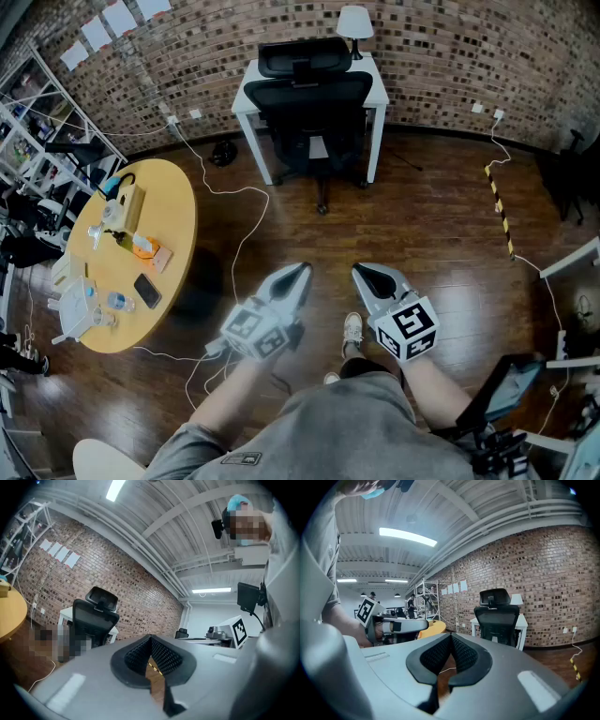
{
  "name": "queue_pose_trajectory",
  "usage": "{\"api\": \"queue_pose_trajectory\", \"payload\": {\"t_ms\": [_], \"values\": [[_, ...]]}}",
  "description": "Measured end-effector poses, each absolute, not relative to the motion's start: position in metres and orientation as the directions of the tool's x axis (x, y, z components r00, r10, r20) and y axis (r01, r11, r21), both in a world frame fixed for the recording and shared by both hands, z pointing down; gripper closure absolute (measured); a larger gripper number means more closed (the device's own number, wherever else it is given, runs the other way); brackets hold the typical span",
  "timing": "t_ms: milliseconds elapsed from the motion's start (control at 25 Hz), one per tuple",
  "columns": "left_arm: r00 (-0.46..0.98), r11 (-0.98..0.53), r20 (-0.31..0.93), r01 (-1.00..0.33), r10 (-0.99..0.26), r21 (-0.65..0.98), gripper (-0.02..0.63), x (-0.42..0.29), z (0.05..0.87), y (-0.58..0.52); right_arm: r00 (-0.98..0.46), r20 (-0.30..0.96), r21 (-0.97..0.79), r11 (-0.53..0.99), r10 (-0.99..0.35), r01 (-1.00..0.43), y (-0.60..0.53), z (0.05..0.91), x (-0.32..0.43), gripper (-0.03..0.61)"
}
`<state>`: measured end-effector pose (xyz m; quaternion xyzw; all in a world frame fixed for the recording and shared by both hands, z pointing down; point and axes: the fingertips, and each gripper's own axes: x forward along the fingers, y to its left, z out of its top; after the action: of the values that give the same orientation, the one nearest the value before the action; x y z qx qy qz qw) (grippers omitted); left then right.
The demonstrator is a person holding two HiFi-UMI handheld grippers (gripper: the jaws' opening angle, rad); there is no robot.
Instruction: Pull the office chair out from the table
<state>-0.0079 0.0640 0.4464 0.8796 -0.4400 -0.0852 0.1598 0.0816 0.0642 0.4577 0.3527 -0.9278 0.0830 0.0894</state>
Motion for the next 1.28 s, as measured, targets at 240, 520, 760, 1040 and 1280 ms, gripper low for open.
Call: {"api": "queue_pose_trajectory", "payload": {"t_ms": [240, 520, 760, 1040, 1280], "values": [[0.576, -0.535, 0.012, -0.767, -0.818, 0.355, 0.612, -0.009, 0.447, -0.007, -0.757, 0.23, -0.101, 0.758, -0.612, -0.644, -0.008, 0.46, 0.085, 0.566], [0.535, -0.493, 0.029, -0.798, -0.844, 0.346, 0.612, -0.009, 0.44, -0.102, -0.778, 0.212, -0.088, 0.782, -0.591, -0.618, -0.109, 0.451, 0.091, 0.566], [0.543, -0.5, 0.054, -0.804, -0.838, 0.322, 0.612, -0.009, 0.443, -0.151, -0.787, 0.23, -0.091, 0.792, -0.572, -0.603, -0.159, 0.457, 0.085, 0.566], [0.543, -0.509, 0.054, -0.814, -0.838, 0.282, 0.612, -0.029, 0.46, -0.218, -0.764, 0.27, -0.088, 0.775, -0.586, -0.626, -0.218, 0.479, 0.069, 0.566], [0.552, -0.518, 0.047, -0.805, -0.832, 0.289, 0.612, -0.066, 0.467, -0.294, -0.717, 0.312, -0.043, 0.744, -0.624, -0.667, -0.288, 0.49, 0.044, 0.566]]}}
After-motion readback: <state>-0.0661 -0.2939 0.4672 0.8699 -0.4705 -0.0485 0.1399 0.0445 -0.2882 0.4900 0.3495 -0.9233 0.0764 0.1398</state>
